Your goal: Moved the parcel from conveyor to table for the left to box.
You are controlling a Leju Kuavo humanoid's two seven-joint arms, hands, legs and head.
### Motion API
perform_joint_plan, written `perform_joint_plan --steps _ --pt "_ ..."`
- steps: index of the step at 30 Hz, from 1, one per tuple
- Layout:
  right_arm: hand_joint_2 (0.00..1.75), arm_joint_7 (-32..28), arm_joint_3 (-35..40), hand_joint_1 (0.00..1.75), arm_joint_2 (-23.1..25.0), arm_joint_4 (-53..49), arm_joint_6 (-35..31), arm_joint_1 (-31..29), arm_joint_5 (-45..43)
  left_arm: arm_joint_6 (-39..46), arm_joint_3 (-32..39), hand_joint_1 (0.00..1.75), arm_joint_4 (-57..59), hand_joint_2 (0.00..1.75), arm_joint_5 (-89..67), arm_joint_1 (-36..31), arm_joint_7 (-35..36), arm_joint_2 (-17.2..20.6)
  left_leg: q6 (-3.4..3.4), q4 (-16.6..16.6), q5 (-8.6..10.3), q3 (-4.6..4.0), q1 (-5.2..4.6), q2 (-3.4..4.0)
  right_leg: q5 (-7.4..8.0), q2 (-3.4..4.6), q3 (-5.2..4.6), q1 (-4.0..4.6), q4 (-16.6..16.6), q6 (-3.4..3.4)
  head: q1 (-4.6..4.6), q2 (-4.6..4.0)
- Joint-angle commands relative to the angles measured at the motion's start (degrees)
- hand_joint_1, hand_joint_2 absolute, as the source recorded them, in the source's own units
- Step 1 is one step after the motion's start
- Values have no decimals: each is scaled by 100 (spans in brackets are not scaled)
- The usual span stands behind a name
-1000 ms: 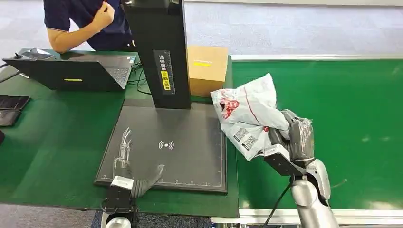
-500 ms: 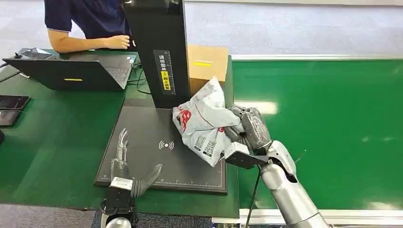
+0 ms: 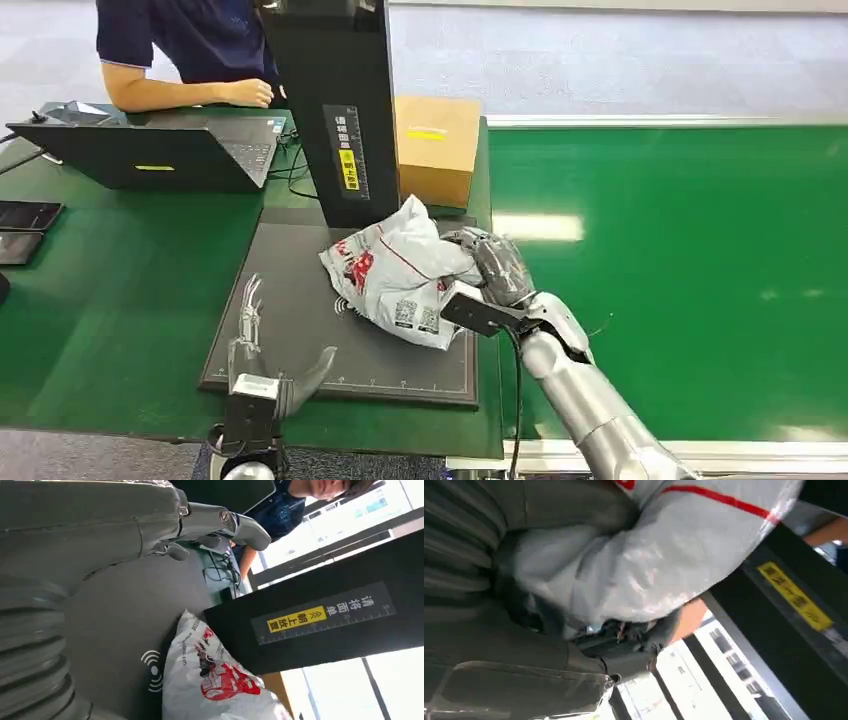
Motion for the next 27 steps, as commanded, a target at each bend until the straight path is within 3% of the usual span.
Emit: perform_joint_plan --steps 1,11,17,23,27 --pt "175 127 -201 0 56 622 -99 264 131 219 -583 0 202 175 151 80 25 572 -6 -15 4 16 0 2 2 -1 13 1 -12 -5 2 0" --pt "175 -355 -464 0 -245 -1766 458 1508 -275 339 -839 0 566 175 293 -185 33 578 -5 -7 7 0 -1 -24 -2 -26 1 0 -7 -2 4 0" --pt "175 -1182 -1051 0 -462 -3380 625 2776 -1322 264 -841 0 576 175 337 -251 -56 510 -4 -8 7 -1 1 -55 -11 -58 13 1 -12 -1 0 0" --pt "175 -1412 -1702 0 -223 -4685 399 4003 -1590 -344 -403 0 112 175 -26 -346 89 230 -1 2 -2 -8 -2 -50 -17 -53 3 -1 -3 2 2 0" --pt "175 -1434 -2082 0 57 -5119 426 4476 -1877 -583 -251 0 -36 175 -167 -394 29 212 1 5 -4 -16 -3 -34 -13 -38 -11 -3 1 3 0 0"
